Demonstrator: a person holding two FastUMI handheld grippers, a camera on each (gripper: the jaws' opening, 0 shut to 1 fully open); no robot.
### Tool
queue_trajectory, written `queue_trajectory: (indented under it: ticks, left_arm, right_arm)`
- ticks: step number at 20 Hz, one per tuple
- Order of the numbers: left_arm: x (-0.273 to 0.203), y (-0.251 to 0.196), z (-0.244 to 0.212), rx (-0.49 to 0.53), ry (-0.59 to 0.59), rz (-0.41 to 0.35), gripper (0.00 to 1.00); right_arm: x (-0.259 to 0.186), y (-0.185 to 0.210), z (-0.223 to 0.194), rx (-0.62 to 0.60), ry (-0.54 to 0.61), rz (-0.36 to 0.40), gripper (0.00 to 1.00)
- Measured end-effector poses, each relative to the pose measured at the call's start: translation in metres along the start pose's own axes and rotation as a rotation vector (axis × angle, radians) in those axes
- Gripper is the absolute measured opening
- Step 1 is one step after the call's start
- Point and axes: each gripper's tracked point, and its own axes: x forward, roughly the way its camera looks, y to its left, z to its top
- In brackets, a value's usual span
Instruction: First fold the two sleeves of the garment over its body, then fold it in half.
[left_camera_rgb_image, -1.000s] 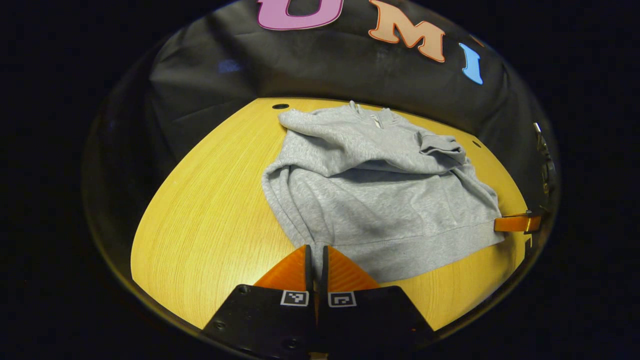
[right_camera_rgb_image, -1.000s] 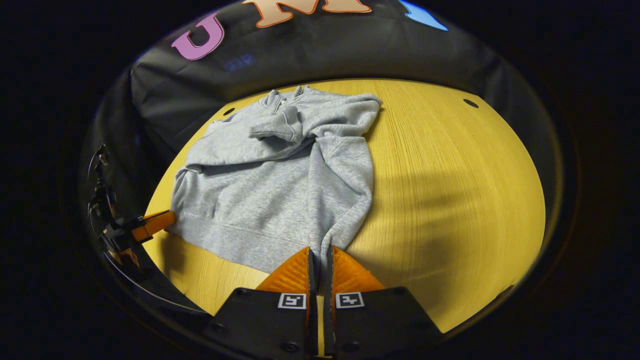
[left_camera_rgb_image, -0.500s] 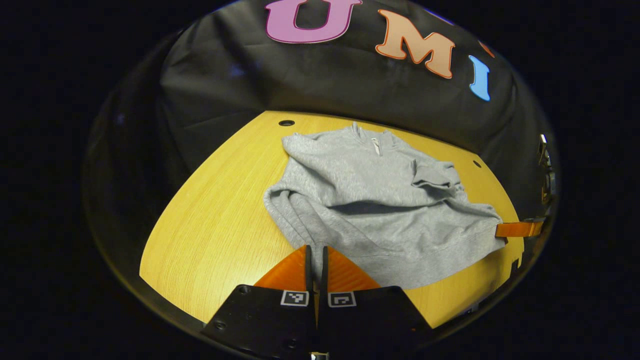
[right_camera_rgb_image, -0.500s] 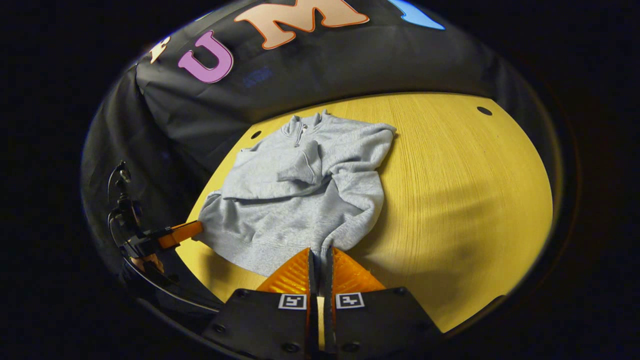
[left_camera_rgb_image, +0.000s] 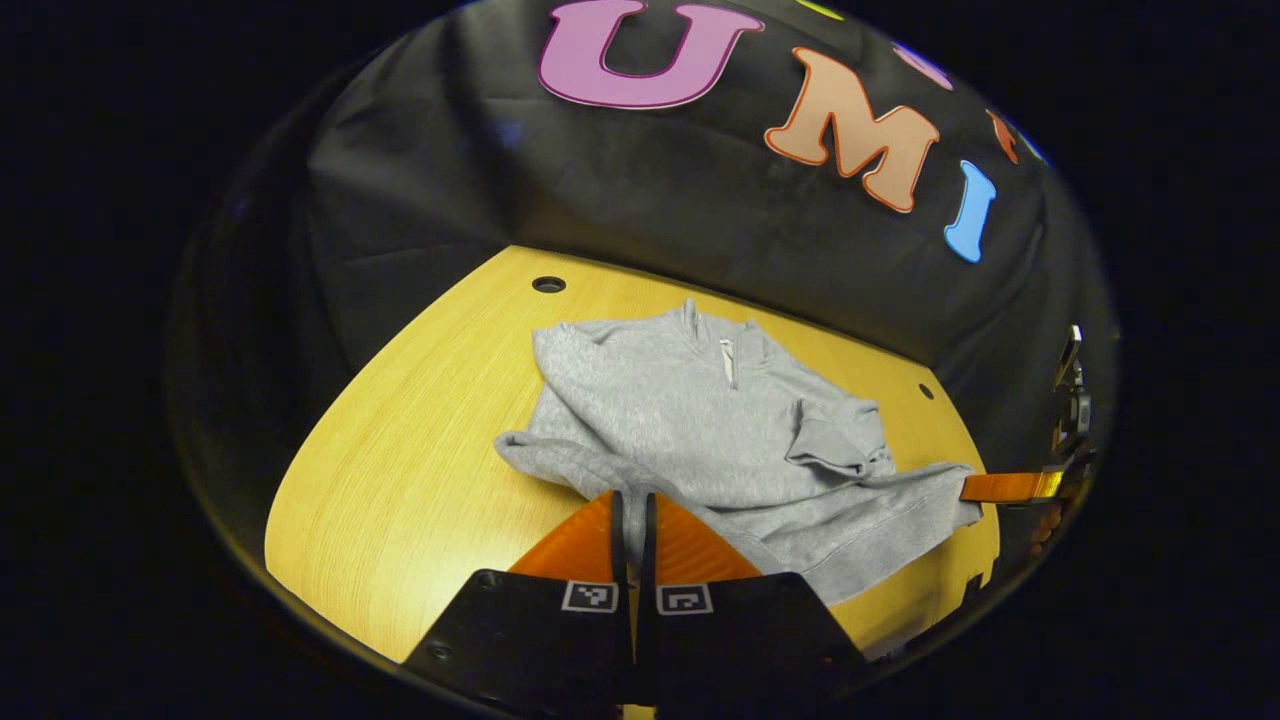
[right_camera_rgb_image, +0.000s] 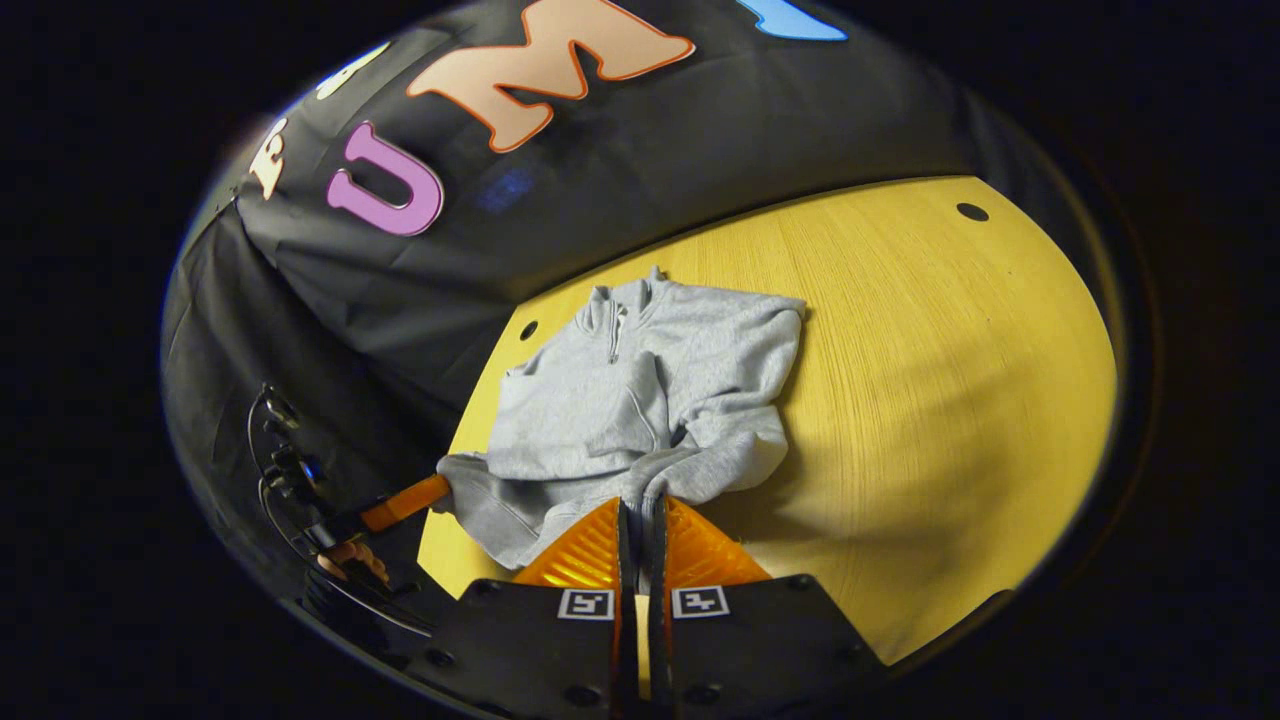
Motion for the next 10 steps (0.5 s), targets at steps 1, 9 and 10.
queue_trajectory:
  ticks: [1, 9, 10]
  left_arm:
    - [0.005, 0.004, 0.006, 0.008, -0.003, -0.006, 0.0]
    - [0.048, 0.017, 0.023, 0.011, 0.092, -0.076, 0.0]
    - [0.057, 0.019, 0.026, -0.006, 0.104, -0.086, 0.0]
  right_arm:
    - [0.002, 0.001, 0.007, 0.017, -0.008, -0.003, 0.07]
    - [0.045, 0.007, 0.057, 0.188, -0.056, -0.018, 0.04]
    - [0.054, 0.004, 0.06, 0.209, -0.055, -0.026, 0.07]
